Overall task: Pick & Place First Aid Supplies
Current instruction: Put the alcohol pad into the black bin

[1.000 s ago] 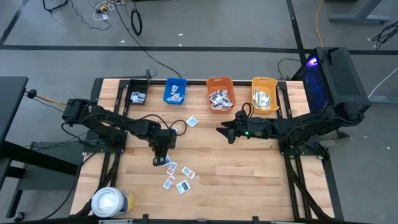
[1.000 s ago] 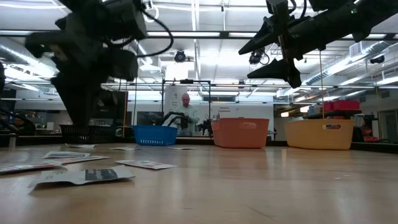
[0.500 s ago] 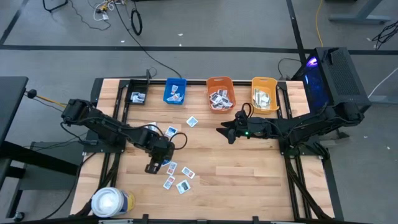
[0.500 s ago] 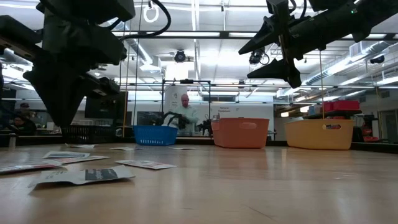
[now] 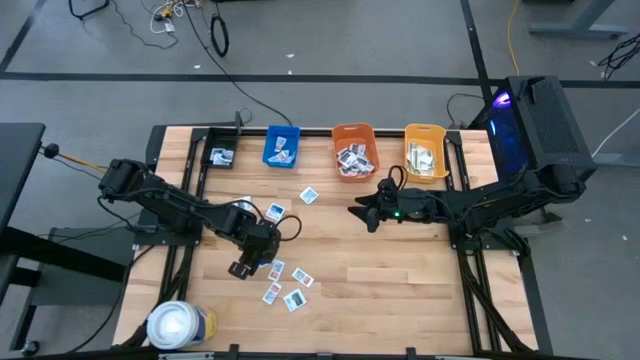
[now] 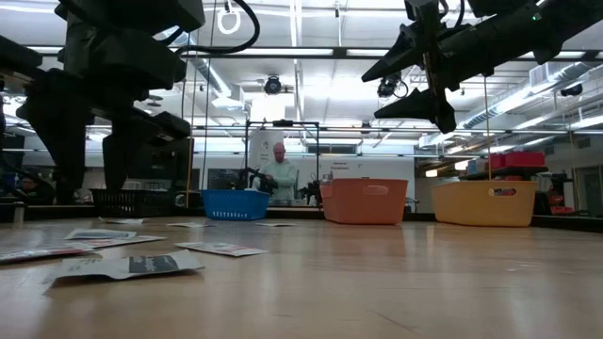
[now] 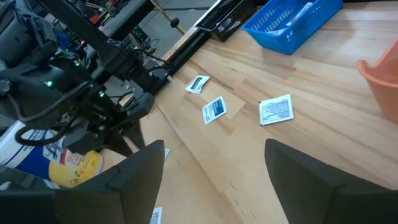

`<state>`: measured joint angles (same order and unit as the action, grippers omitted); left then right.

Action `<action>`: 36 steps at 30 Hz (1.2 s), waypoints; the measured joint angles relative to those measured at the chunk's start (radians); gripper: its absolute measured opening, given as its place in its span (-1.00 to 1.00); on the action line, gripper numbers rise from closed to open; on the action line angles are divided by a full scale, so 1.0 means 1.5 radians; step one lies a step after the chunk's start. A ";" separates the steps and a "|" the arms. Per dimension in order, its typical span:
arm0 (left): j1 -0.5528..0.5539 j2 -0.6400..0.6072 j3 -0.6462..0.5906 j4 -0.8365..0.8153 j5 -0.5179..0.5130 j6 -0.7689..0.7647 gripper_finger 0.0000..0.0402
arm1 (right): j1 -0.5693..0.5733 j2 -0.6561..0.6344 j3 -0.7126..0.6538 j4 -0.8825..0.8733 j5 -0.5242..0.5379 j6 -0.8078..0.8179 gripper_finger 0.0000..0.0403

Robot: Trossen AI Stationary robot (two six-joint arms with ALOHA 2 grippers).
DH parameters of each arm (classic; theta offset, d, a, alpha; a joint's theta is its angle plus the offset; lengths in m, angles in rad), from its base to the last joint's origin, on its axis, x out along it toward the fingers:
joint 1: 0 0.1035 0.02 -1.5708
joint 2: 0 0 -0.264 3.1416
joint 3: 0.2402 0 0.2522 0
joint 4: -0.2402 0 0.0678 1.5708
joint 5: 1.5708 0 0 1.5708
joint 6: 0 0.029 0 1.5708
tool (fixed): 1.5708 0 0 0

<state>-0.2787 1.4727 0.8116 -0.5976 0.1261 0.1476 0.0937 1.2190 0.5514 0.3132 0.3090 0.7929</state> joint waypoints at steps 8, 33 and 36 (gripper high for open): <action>0.000 0.000 0.000 0.004 -0.001 0.095 0.29 | 0.000 0.000 0.000 0.000 -0.009 -0.015 0.38; 0.001 0.078 -0.001 0.054 -0.059 0.370 0.40 | 0.000 0.000 0.000 -0.006 -0.027 -0.022 0.38; 0.001 0.083 -0.001 0.052 -0.057 0.394 0.40 | 0.000 0.000 0.000 -0.006 -0.026 -0.015 0.38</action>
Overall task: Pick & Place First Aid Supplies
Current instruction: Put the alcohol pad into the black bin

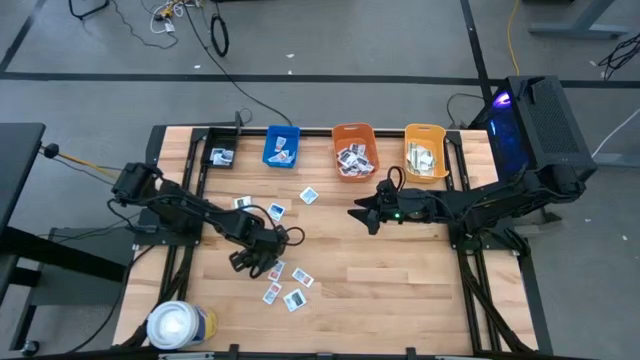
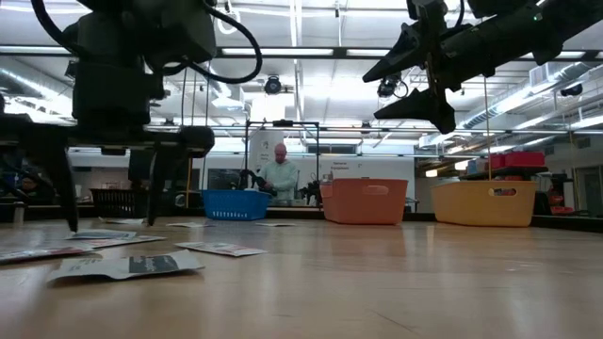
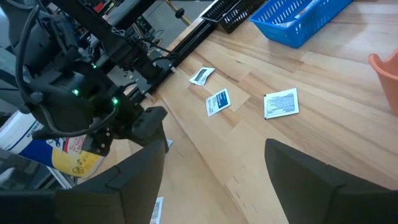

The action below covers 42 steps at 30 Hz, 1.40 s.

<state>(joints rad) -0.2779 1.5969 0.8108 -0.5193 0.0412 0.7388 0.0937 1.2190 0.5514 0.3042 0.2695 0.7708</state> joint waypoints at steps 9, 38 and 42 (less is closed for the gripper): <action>0.000 0.011 0.000 -0.011 0.027 0.010 0.40 | 0.000 0.000 0.000 0.001 0.000 0.005 0.38; 0.000 0.039 0.001 -0.019 0.026 0.007 -0.10 | 0.000 0.000 0.000 0.001 0.001 0.006 0.38; 0.000 0.039 0.001 -0.019 0.026 0.005 -0.14 | 0.000 0.000 0.000 0.001 0.001 0.006 0.38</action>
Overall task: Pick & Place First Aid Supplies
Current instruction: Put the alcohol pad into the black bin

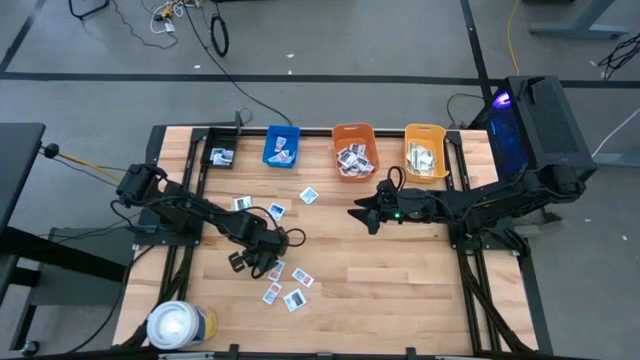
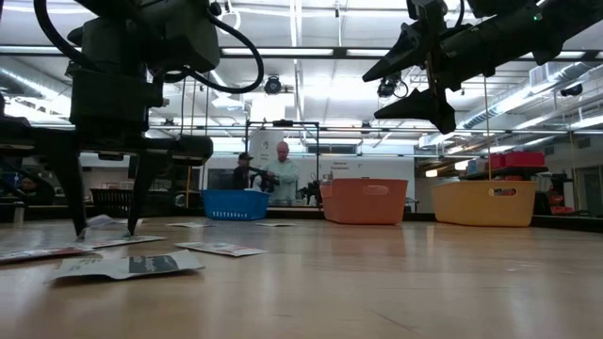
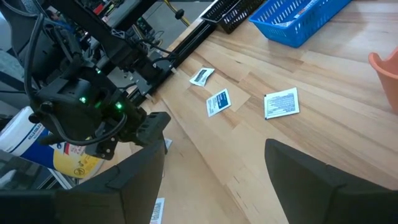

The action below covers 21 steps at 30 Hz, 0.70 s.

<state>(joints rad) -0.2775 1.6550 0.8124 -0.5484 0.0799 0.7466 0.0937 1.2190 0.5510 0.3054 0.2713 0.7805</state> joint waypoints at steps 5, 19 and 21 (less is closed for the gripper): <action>0.000 0.001 0.012 -0.006 -0.002 -0.001 -0.19 | 0.000 0.000 0.000 0.000 0.000 0.000 0.38; -0.001 0.004 0.055 -0.051 -0.029 -0.019 -0.26 | 0.000 0.000 0.000 0.001 0.000 -0.002 0.38; -0.001 0.003 0.055 -0.057 -0.037 -0.019 -0.26 | 0.000 0.000 0.000 0.001 0.000 -0.002 0.38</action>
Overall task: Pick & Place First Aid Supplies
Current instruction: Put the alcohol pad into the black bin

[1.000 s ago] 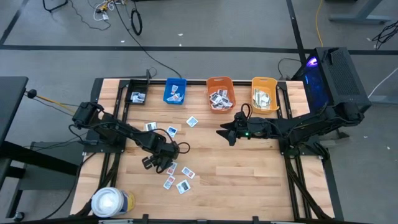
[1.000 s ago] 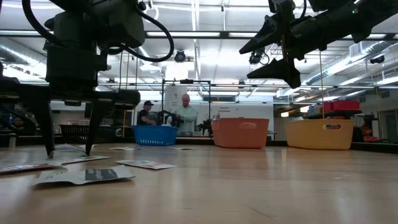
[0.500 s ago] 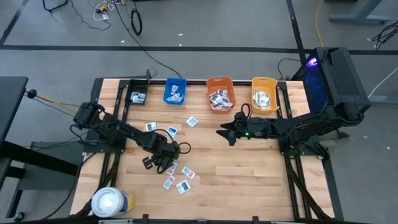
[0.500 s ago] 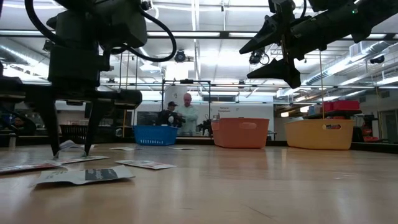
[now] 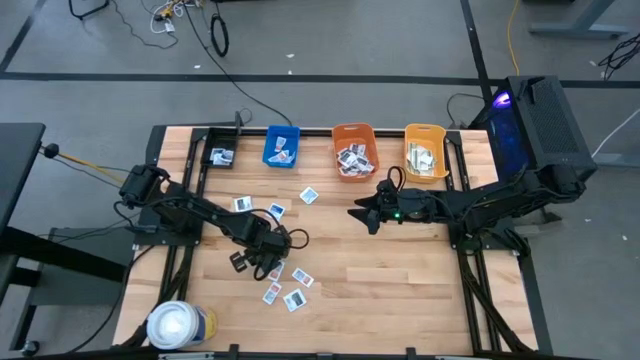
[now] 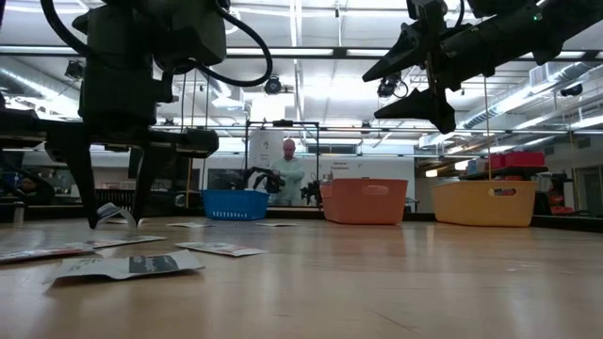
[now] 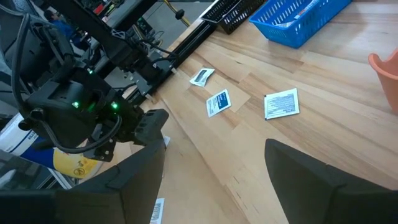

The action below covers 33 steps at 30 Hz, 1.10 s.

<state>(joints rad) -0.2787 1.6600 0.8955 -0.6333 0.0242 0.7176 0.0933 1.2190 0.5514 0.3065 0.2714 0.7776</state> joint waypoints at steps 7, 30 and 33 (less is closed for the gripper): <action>0.001 -0.001 0.001 -0.023 -0.049 0.000 -0.26 | 0.000 0.000 0.000 0.000 0.000 0.000 0.38; 0.112 -0.122 0.002 -0.036 0.009 -0.087 -0.26 | 0.000 0.000 0.000 0.004 0.000 -0.001 0.38; 0.144 -0.150 0.002 -0.036 -0.004 -0.087 -0.26 | 0.000 0.000 0.000 0.005 0.000 -0.001 0.38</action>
<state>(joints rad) -0.0629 1.4348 0.8982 -0.6869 0.0189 0.5873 0.0933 1.2190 0.5514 0.3145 0.2714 0.7769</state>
